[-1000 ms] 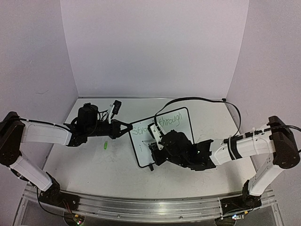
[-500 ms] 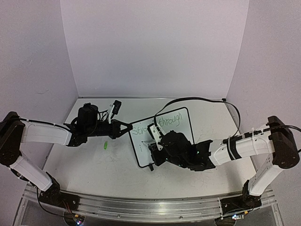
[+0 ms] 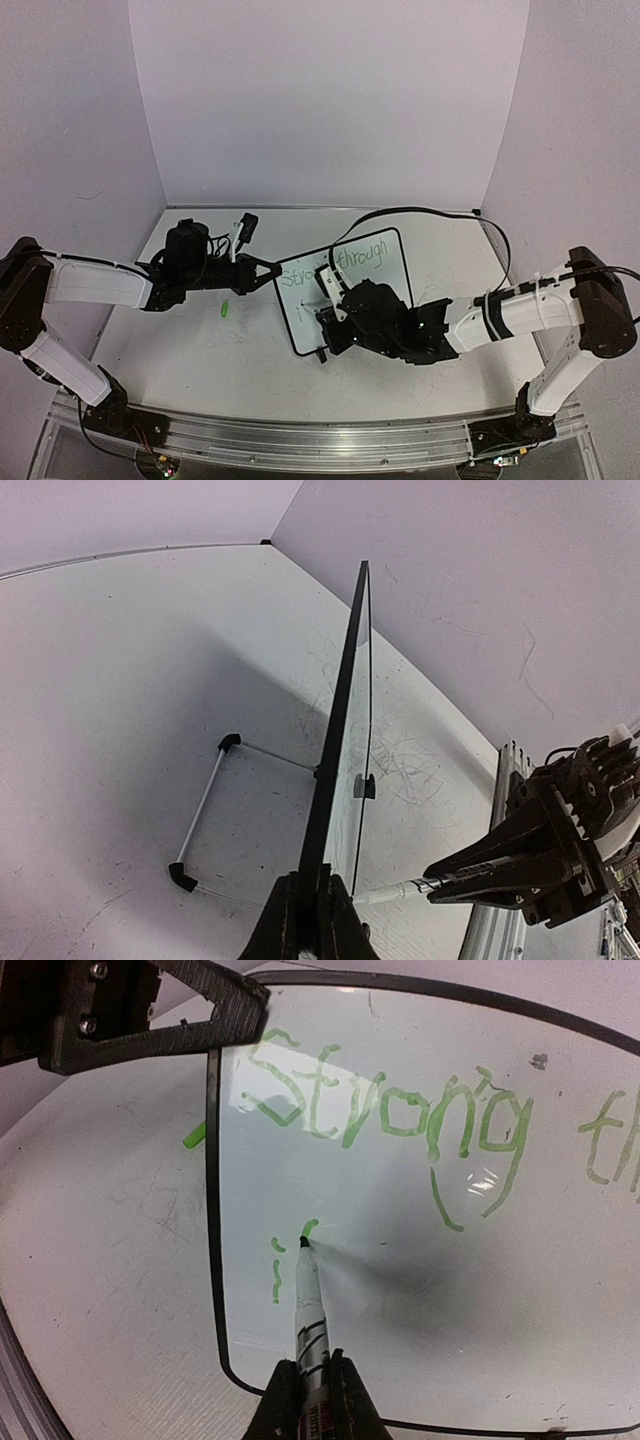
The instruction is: Write a sentence on the whiteboard
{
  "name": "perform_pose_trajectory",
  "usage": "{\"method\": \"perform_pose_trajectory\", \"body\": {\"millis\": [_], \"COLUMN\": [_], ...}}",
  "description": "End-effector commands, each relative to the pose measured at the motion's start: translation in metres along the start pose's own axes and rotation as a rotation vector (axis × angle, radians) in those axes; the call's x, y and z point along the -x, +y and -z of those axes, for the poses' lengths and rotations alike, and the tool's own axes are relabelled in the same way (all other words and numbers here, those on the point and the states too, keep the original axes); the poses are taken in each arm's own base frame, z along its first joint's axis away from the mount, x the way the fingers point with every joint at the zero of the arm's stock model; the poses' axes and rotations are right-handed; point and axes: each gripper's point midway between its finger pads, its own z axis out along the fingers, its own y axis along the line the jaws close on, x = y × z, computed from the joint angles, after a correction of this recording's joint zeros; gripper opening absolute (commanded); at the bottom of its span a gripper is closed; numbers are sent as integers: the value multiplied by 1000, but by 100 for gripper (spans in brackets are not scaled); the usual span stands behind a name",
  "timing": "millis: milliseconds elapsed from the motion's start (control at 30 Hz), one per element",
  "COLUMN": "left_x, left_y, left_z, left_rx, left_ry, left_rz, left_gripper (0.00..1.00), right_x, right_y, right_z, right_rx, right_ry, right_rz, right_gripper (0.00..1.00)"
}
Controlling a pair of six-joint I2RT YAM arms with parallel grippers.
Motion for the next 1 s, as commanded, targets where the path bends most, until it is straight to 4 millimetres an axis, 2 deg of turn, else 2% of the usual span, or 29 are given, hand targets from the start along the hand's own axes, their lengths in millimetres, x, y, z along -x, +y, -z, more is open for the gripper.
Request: {"method": "perform_pose_trajectory", "body": {"millis": [0, 667, 867, 967], "left_x": [-21, -22, -23, -24], "left_y": [27, 27, 27, 27], "left_z": [-1, -2, -1, -1], "left_rx": [121, 118, 120, 121], "left_ry": [79, 85, 87, 88], "left_rz": [-25, -25, -23, -21], "left_gripper": [0, 0, 0, 0], "right_x": [-20, -42, -33, -11], "right_y": [-10, -12, -21, -26], "right_z": [-3, 3, 7, 15], "right_rx": [-31, -32, -76, -112], "right_ry": [56, 100, 74, 7], "right_rz": [-1, -23, -24, -42], "right_gripper": [0, 0, 0, 0]}}
